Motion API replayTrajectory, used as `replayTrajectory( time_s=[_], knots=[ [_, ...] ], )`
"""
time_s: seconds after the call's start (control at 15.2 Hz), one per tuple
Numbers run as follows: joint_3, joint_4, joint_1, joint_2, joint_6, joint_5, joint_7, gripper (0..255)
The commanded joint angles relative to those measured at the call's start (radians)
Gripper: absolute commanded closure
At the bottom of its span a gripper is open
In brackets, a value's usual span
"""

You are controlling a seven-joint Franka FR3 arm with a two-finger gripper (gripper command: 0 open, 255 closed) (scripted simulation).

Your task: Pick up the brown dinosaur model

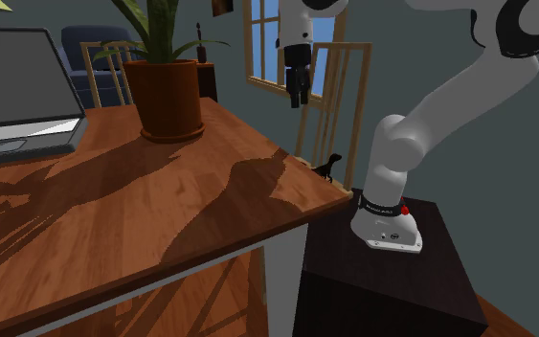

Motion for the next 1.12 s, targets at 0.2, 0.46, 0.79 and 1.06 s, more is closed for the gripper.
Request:
replayTrajectory(
  time_s=[0.2, 0.46, 0.79, 1.06],
  knots=[
    [-0.019, -0.113, 0.004, -0.034, 0.066, -0.028, -0.063, 0],
    [-0.049, -0.253, 0.006, -0.066, 0.160, -0.072, -0.145, 0],
    [-0.095, -0.411, -0.001, -0.077, 0.291, -0.139, -0.247, 0],
    [-0.140, -0.522, -0.019, -0.051, 0.416, -0.204, -0.329, 0]
  ],
)
